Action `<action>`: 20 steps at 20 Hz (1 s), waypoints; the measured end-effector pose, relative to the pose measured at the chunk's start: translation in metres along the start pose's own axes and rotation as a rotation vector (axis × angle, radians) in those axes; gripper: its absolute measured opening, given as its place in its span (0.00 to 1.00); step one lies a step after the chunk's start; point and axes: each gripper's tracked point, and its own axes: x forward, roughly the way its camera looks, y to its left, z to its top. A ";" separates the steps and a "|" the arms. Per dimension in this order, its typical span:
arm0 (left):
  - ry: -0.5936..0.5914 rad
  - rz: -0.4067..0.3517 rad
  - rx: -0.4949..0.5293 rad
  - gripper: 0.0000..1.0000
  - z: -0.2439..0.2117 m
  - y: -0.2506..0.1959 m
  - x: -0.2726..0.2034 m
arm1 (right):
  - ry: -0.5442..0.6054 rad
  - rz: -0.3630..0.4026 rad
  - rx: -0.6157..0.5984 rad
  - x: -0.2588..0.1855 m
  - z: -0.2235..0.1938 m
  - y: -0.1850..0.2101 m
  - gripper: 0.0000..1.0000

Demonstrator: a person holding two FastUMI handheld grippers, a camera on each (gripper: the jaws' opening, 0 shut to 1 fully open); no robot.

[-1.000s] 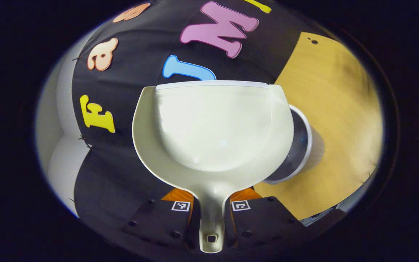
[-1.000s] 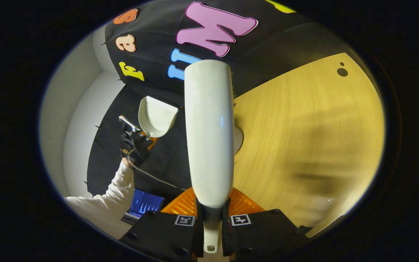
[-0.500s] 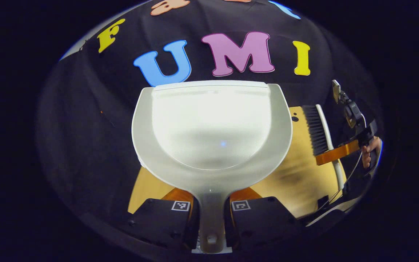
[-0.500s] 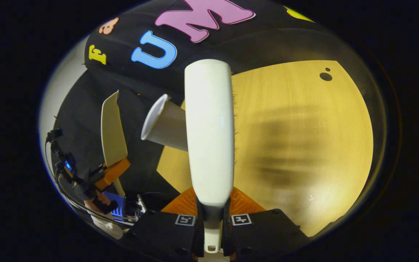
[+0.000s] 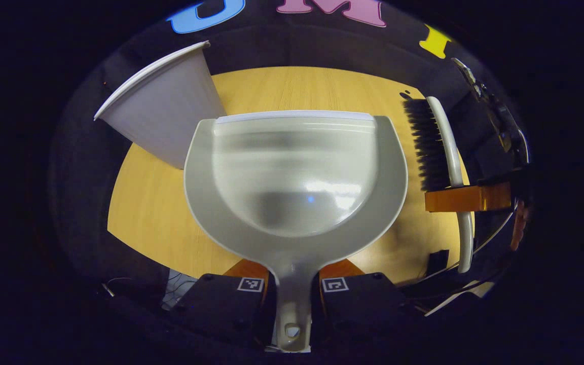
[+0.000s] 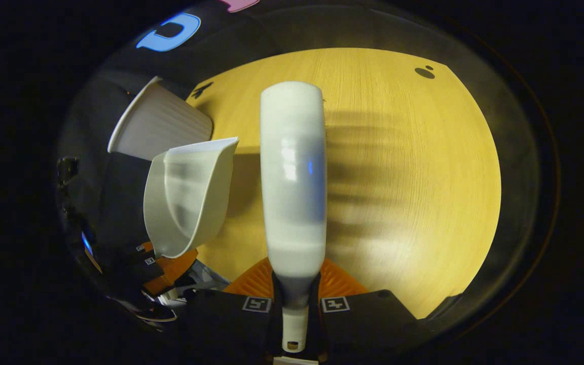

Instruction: Pick up the small broom and dustpan from the desktop, sweep the trash into the dustpan with the broom, and then empty the trash into the garbage bin.

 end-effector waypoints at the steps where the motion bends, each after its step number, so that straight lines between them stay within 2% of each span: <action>1: 0.014 -0.005 -0.006 0.25 0.003 -0.008 0.003 | 0.017 -0.015 0.004 0.009 -0.004 -0.002 0.22; 7: 0.086 0.008 -0.006 0.25 0.014 -0.016 -0.017 | 0.067 -0.117 0.005 0.050 -0.013 -0.010 0.22; 8: 0.100 0.012 -0.015 0.25 0.013 -0.016 -0.017 | 0.078 -0.130 0.004 0.055 -0.014 -0.010 0.26; 9: 0.115 0.014 -0.031 0.25 0.012 -0.017 -0.018 | 0.092 -0.144 0.007 0.059 -0.017 -0.010 0.22; 12: 0.163 0.023 -0.076 0.26 0.014 -0.019 -0.018 | 0.133 -0.175 0.018 0.072 -0.025 -0.012 0.22; 14: 0.205 0.032 -0.064 0.25 0.015 -0.018 -0.020 | 0.162 -0.201 0.019 0.078 -0.029 -0.016 0.22; 18: 0.227 0.020 -0.061 0.26 0.019 -0.021 -0.024 | 0.184 -0.212 0.022 0.072 -0.027 -0.016 0.22; 19: 0.231 0.020 -0.056 0.26 0.020 -0.022 -0.023 | 0.189 -0.213 0.025 0.072 -0.028 -0.016 0.18; 20: 0.238 0.022 -0.050 0.26 0.020 -0.023 -0.024 | 0.190 -0.209 0.027 0.073 -0.029 -0.015 0.22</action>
